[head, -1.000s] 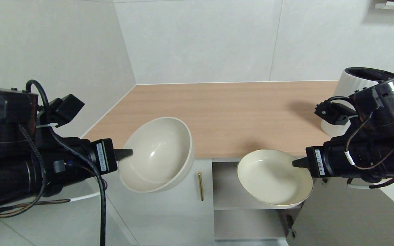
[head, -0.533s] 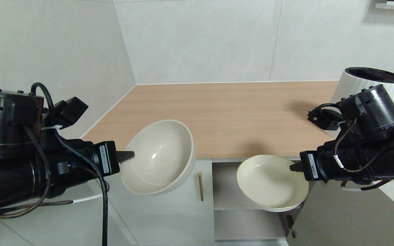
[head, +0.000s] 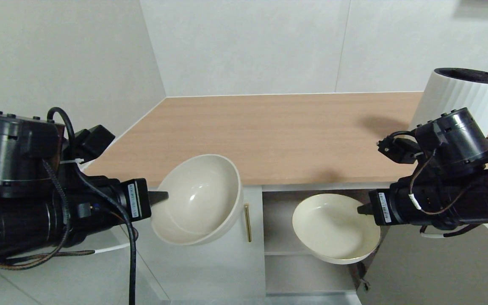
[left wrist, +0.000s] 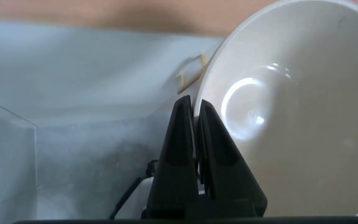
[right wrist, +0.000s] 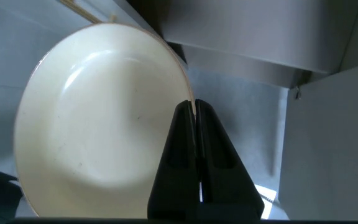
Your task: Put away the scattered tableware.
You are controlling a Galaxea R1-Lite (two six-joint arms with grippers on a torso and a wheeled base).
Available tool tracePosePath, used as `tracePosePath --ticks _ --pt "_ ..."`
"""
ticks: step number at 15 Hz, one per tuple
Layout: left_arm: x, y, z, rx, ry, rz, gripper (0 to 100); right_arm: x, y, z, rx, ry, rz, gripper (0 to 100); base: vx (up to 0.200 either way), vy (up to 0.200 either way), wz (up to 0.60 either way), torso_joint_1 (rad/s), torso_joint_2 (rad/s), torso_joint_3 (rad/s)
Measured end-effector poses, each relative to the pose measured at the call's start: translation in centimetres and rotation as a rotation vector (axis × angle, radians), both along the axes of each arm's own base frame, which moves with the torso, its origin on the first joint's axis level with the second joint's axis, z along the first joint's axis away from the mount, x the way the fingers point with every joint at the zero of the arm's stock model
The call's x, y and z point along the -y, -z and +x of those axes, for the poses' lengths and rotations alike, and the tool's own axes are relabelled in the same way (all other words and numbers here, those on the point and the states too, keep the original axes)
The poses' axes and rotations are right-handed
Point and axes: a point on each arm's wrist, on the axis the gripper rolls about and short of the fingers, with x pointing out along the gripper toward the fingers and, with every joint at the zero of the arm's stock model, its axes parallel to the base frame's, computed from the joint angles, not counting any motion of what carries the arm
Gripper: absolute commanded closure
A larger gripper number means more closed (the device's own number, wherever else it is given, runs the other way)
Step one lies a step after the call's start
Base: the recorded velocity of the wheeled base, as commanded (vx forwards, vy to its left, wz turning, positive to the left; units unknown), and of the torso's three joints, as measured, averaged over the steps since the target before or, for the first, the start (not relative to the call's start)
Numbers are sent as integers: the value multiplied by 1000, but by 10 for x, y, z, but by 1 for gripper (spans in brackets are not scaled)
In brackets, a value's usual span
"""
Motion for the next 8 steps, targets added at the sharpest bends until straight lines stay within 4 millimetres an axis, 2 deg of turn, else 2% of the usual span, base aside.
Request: tracePosePath --ticks 8 --pt "0 1 1 -3 0 1 100 0 0 0 -1 0 -1 100 0 0 0 -177 467 291"
